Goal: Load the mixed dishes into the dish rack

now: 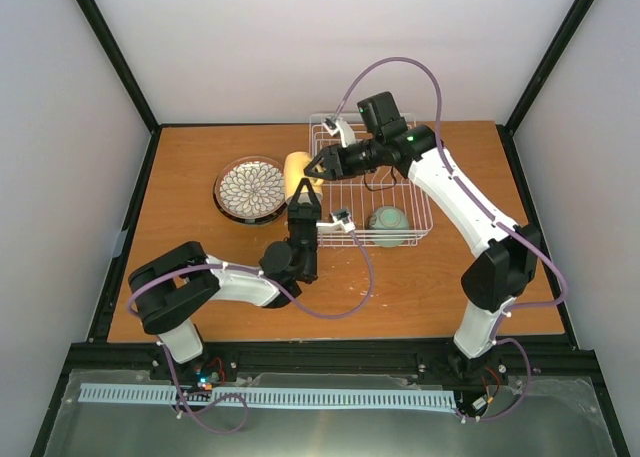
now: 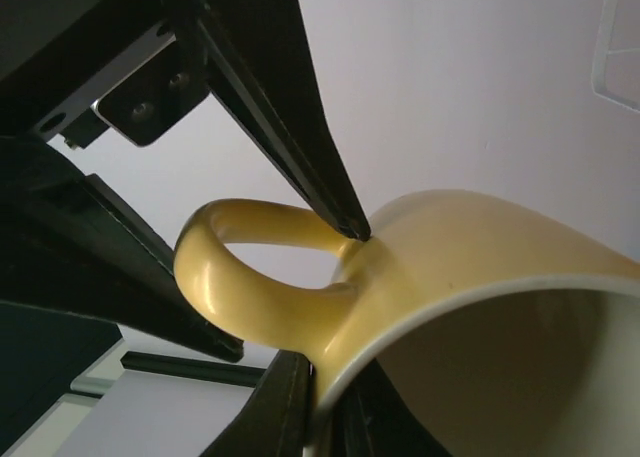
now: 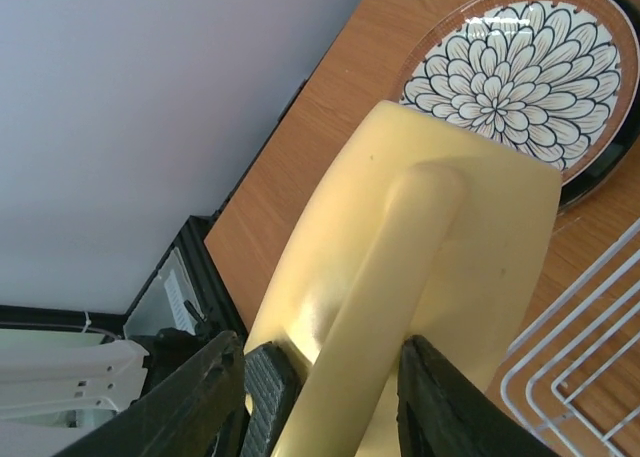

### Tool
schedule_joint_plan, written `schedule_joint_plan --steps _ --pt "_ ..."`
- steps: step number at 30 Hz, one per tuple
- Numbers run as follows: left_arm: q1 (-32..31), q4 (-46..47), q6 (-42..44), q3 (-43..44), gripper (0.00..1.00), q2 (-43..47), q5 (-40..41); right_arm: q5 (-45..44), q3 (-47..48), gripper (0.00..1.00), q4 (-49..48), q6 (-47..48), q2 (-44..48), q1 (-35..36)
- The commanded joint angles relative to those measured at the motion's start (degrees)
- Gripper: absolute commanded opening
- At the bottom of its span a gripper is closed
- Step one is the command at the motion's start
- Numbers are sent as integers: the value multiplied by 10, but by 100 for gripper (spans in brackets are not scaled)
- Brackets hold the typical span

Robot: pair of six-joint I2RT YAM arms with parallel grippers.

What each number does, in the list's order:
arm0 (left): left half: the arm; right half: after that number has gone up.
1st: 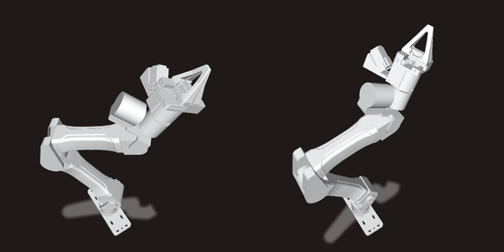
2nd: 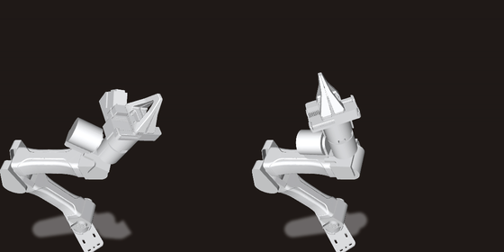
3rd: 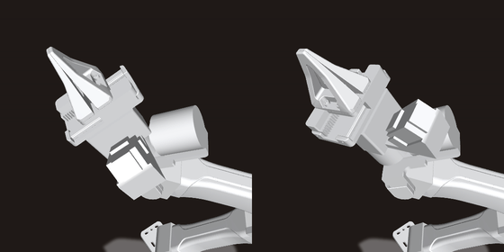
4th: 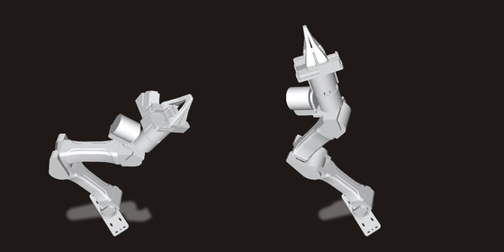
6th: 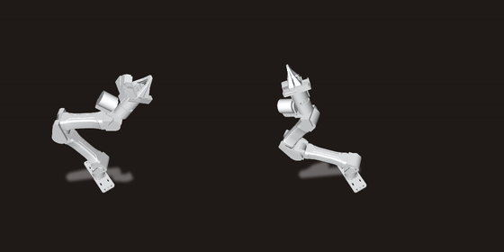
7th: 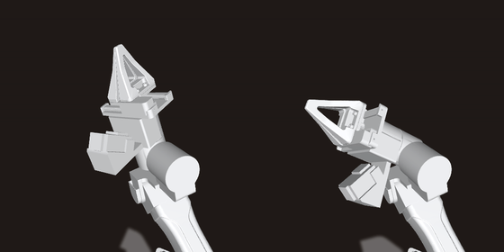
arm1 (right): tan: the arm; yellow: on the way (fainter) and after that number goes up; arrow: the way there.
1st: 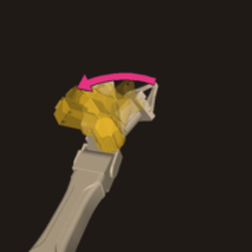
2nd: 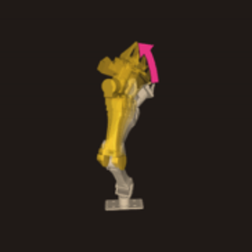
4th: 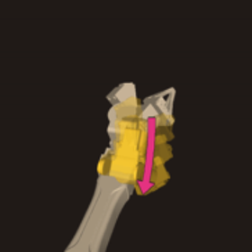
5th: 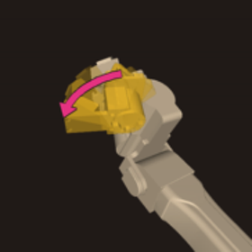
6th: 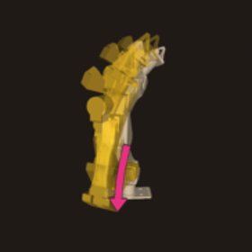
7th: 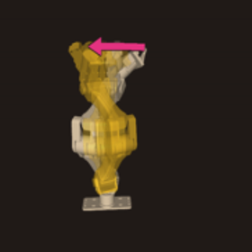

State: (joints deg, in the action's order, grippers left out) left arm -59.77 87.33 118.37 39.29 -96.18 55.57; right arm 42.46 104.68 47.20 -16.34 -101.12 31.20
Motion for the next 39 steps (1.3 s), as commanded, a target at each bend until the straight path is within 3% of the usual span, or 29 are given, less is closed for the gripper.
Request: schedule_joint_plan --steps 1,4,5,10,14,20,25,28,30,32,34,36,39 --pt "-16 146 159 28 1 -4 -29 18 22 37 -1 -5 -28 13" --pt "-17 150 162 29 1 -7 -29 19 29 20 9 4 -39 18" --pt "-17 151 162 29 1 -7 -28 18 29 6 11 6 -39 18" --pt "-17 165 163 31 3 0 -25 -1 27 3 12 16 -30 18" --pt "-18 171 148 39 16 9 -13 -20 17 3 3 22 -16 16" --pt "-17 171 106 37 47 37 7 -34 -16 3 -23 15 8 -1" --pt "-17 148 24 43 96 88 33 -42 -60 3 -59 11 36 -28" --pt "-18 65 -75 50 100 138 57 -48 -78 3 -75 16 47 -44" --pt "-18 -33 -189 60 100 185 71 -58 -86 3 -81 25 52 -53" --pt "-18 -207 -357 77 100 250 78 -70 -103 3 -98 32 64 -62" --pt "-18 -511 -593 119 100 341 65 -79 -126 3 -126 40 80 -73" --pt "-14 -674 -804 157 100 416 32 -90 -155 3 -154 60 102 -80" --pt "-12 -699 -857 151 100 514 14 -124 -212 3 -199 84 135 -94"
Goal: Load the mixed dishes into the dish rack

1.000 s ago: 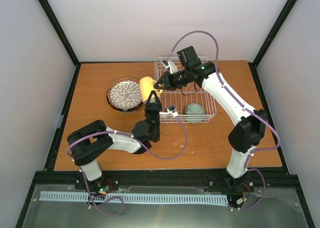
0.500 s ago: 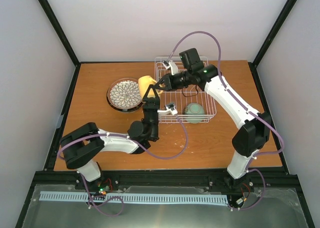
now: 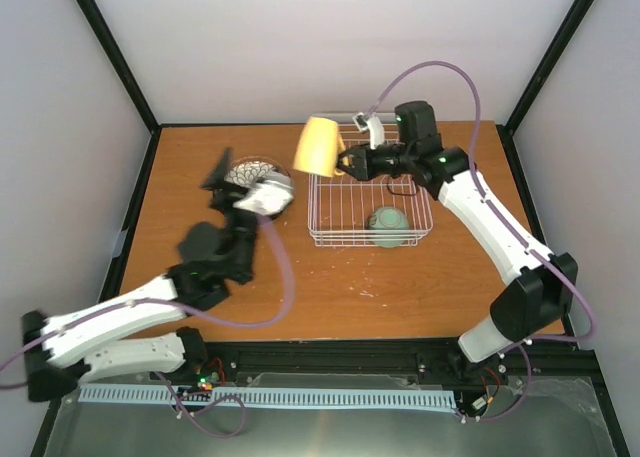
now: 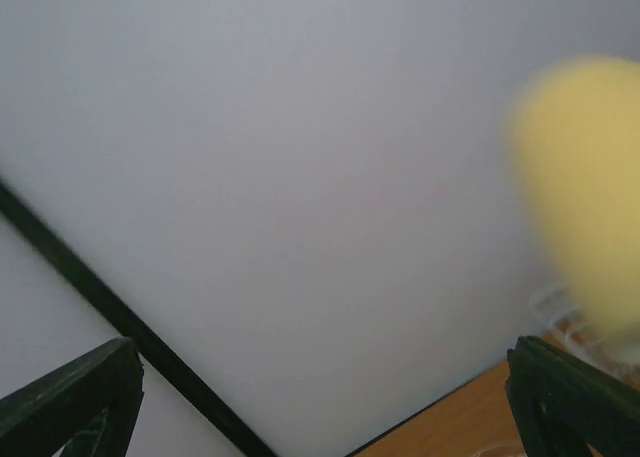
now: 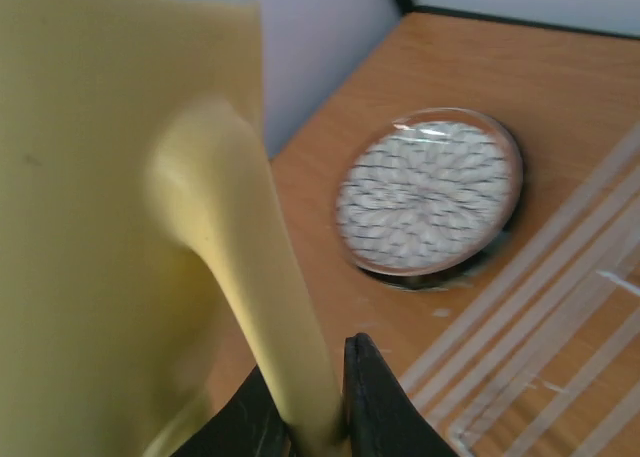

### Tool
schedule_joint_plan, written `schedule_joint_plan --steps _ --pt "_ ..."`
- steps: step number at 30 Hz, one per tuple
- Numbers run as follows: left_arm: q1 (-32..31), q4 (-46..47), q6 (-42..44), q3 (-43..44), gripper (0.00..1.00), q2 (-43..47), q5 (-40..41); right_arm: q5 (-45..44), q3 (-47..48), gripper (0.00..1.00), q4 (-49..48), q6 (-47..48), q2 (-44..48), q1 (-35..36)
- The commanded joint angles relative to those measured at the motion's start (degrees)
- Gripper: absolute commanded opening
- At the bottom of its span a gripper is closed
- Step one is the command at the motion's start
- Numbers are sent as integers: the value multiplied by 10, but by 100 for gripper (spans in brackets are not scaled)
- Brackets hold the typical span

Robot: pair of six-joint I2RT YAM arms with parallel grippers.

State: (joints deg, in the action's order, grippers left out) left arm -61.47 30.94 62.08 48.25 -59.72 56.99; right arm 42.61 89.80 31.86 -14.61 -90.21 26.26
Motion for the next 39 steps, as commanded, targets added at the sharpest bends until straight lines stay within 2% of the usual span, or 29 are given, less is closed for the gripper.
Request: schedule_joint_plan --steps 1,5,7,15,21,28,33,39 --pt "5 -144 -300 60 100 171 -1 -140 -78 3 -54 73 32 -53" --pt "6 -221 -361 63 100 223 -43 -184 -153 3 -131 96 72 -57" --pt "5 -227 -374 54 100 232 -56 -205 -176 3 -165 97 89 -57" --pt "21 -163 -333 -3 100 236 -32 -228 -262 3 -266 125 147 -56" --pt "60 -156 -341 -47 100 270 -40 -390 -343 3 -329 199 204 -4" --pt "77 -91 -330 -90 100 256 -33 -557 -441 3 -487 254 167 65" --pt "86 -76 -315 -96 100 239 -31 -587 -492 3 -593 252 122 68" --pt "98 -60 -308 -105 100 250 -29 -566 -476 3 -623 265 51 68"
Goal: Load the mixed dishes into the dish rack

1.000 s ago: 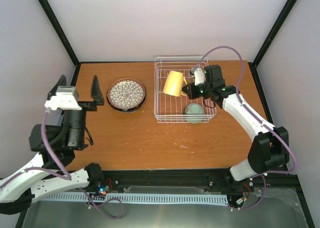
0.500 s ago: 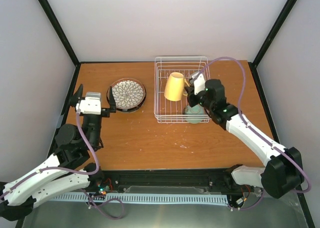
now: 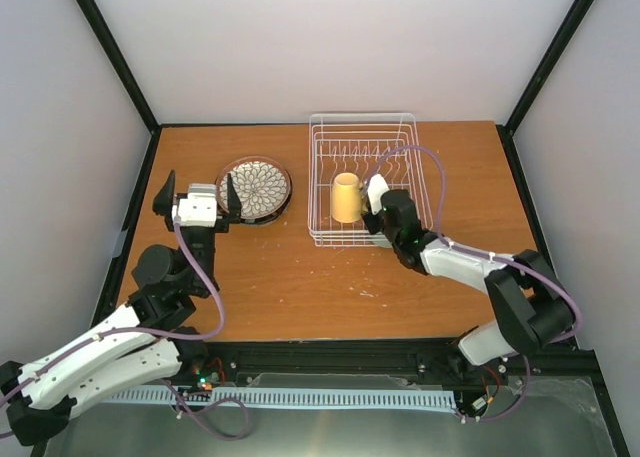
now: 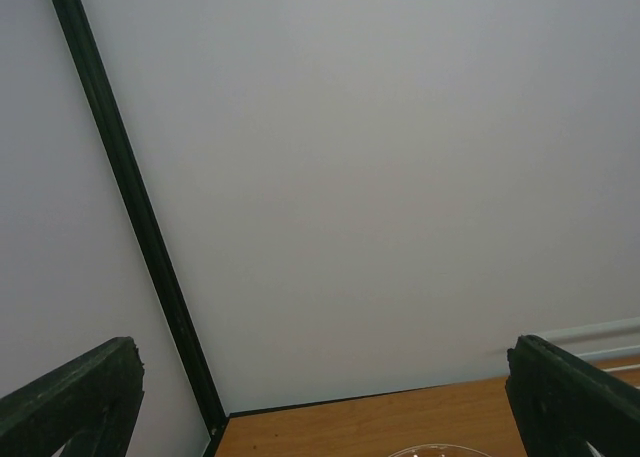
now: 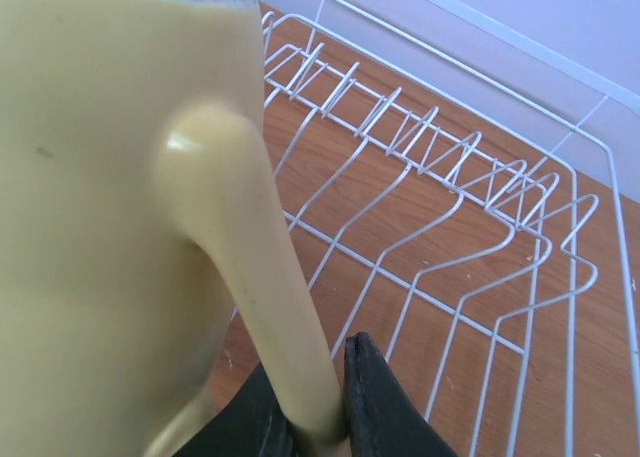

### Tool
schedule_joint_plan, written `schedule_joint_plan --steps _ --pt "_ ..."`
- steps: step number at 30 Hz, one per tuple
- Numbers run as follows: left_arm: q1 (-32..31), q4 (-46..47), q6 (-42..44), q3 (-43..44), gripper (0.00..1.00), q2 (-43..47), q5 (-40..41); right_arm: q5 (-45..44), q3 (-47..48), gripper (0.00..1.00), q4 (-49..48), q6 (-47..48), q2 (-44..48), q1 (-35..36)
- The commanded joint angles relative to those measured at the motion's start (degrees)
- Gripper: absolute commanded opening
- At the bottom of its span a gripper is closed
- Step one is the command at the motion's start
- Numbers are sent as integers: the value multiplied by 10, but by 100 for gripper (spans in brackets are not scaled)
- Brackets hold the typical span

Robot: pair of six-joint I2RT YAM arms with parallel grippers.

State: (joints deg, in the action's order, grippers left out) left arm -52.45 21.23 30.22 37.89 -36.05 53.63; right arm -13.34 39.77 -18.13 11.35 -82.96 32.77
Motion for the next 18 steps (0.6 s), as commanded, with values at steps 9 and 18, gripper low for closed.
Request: schedule_joint_plan --steps 9,18 --pt "11 52 30 -9 100 12 10 -11 82 3 -121 59 -123 6" --pt "31 51 29 -8 100 -16 -1 -6 149 3 -62 110 -198 16"
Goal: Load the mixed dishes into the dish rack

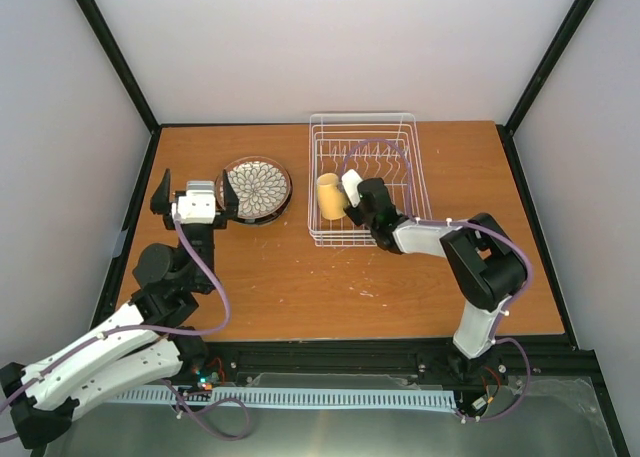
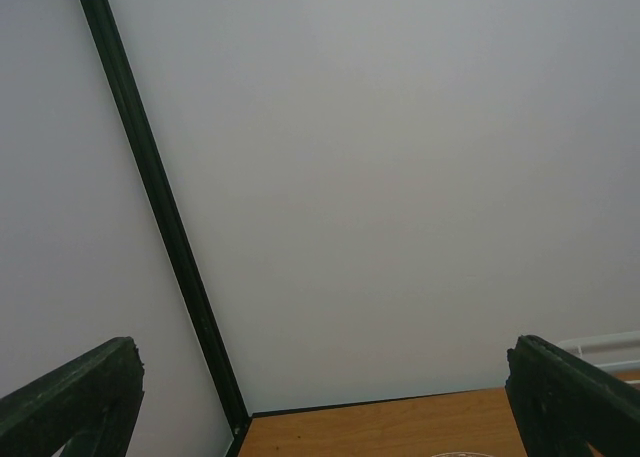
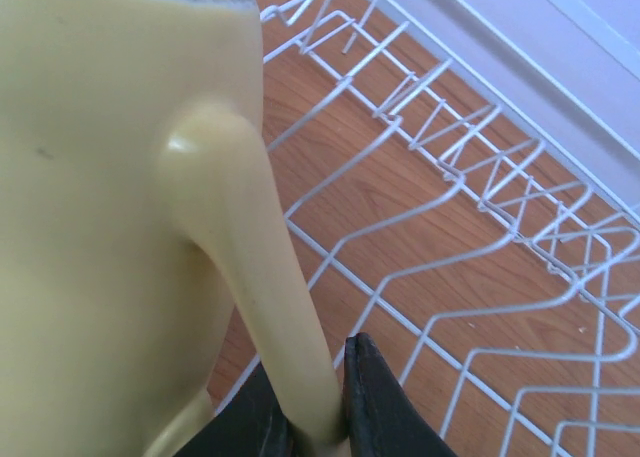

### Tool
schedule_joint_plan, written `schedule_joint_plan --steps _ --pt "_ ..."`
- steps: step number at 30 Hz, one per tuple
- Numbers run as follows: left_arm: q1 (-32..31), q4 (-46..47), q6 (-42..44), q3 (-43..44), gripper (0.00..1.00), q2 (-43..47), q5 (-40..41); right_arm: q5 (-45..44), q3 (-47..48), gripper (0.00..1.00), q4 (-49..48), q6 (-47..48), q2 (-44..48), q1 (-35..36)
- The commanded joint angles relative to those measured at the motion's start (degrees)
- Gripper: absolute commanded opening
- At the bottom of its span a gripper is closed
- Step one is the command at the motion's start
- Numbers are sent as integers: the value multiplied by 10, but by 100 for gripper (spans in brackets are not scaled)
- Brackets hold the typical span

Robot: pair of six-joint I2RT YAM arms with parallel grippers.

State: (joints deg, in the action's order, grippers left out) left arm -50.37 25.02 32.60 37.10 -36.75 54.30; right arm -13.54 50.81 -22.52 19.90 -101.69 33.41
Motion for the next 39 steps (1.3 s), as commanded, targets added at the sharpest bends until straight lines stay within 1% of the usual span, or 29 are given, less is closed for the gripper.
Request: schedule_joint_plan --steps 1,7,12,16,23,26,31,37,39 --pt "13 12 2 -1 100 -10 -10 -1 41 3 -11 26 -13 10" --pt "24 1 -10 2 100 -12 -20 -3 45 3 25 38 -32 10" --pt "24 -3 -4 5 100 -13 -17 -1 68 3 75 37 -49 10" --pt "24 -11 -1 6 100 -8 -13 -3 104 7 139 37 -68 10" --pt "24 -14 9 11 100 -6 -7 14 152 7 237 35 -87 10" --pt "24 -15 11 11 100 -5 -5 31 163 11 265 31 -91 10" --pt "24 -15 16 10 100 0 1 45 173 14 286 29 -101 12" --pt "24 -17 25 15 100 8 4 42 187 19 308 24 -121 17" --pt "24 -18 27 17 100 11 5 39 190 23 316 24 -125 17"
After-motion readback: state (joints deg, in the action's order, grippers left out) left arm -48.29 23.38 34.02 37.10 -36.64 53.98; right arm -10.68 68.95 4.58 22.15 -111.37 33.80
